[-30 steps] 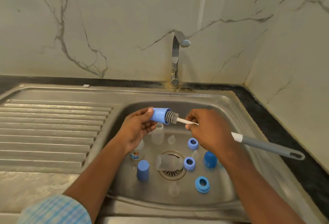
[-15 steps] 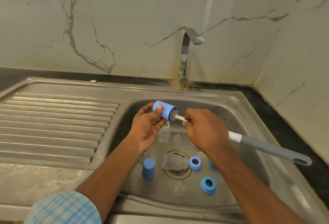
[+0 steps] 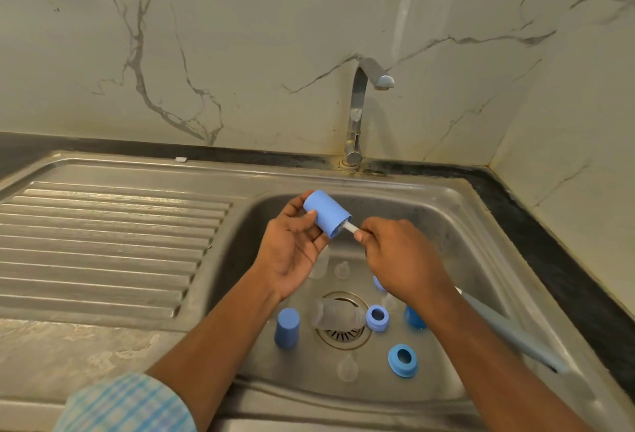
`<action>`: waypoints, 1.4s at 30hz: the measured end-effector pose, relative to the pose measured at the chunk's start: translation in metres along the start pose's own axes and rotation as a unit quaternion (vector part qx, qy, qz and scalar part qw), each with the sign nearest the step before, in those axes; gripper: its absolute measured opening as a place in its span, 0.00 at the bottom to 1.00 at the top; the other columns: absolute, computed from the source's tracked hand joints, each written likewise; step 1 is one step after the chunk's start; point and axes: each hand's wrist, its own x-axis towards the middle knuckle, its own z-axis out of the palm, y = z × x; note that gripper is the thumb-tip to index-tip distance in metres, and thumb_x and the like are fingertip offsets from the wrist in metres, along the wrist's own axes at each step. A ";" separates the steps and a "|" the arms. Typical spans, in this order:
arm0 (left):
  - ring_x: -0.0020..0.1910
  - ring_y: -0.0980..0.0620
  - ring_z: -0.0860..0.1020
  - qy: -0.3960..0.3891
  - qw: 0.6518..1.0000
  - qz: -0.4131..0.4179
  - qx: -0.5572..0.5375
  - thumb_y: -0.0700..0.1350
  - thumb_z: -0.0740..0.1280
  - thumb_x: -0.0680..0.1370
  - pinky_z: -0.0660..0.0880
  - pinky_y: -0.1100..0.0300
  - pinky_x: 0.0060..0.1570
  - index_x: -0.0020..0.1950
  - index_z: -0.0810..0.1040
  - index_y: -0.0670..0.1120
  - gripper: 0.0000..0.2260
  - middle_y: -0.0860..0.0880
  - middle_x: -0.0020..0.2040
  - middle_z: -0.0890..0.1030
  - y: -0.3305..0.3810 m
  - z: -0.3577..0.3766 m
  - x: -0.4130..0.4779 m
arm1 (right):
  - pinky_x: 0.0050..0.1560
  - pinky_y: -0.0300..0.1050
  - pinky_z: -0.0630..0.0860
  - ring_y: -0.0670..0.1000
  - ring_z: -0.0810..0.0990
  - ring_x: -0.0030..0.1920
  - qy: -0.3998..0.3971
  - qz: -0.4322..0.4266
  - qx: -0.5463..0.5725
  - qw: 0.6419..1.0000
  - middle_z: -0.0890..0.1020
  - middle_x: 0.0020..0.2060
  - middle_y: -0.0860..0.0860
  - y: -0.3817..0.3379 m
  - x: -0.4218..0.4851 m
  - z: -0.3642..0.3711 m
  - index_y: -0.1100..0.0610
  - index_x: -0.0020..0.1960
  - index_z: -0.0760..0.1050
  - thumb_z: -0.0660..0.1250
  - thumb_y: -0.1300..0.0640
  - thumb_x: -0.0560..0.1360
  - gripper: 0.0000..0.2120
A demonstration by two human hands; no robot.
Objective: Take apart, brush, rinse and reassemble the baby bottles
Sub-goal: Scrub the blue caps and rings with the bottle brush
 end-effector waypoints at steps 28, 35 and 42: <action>0.55 0.44 0.79 0.026 0.997 0.027 0.075 0.49 0.68 0.75 0.78 0.51 0.57 0.61 0.74 0.44 0.17 0.42 0.56 0.80 -0.007 0.004 -0.003 | 0.34 0.47 0.61 0.53 0.69 0.34 0.001 -0.008 -0.110 0.994 0.68 0.31 0.47 0.004 0.001 -0.006 0.50 0.44 0.68 0.53 0.47 0.84 0.13; 0.44 0.48 0.82 0.103 0.984 0.051 0.134 0.47 0.75 0.66 0.81 0.56 0.46 0.61 0.72 0.42 0.26 0.43 0.51 0.82 -0.010 0.000 0.000 | 0.42 0.46 0.71 0.51 0.78 0.45 0.047 -0.044 -0.080 0.995 0.79 0.48 0.46 -0.009 -0.004 -0.003 0.48 0.54 0.76 0.62 0.48 0.80 0.07; 0.43 0.47 0.86 0.122 0.989 0.053 0.069 0.35 0.69 0.77 0.83 0.56 0.41 0.60 0.73 0.45 0.13 0.42 0.50 0.83 0.003 -0.008 0.007 | 0.39 0.47 0.69 0.53 0.76 0.41 -0.003 -0.050 -0.104 0.993 0.79 0.43 0.49 -0.009 -0.004 -0.012 0.51 0.55 0.74 0.59 0.51 0.81 0.07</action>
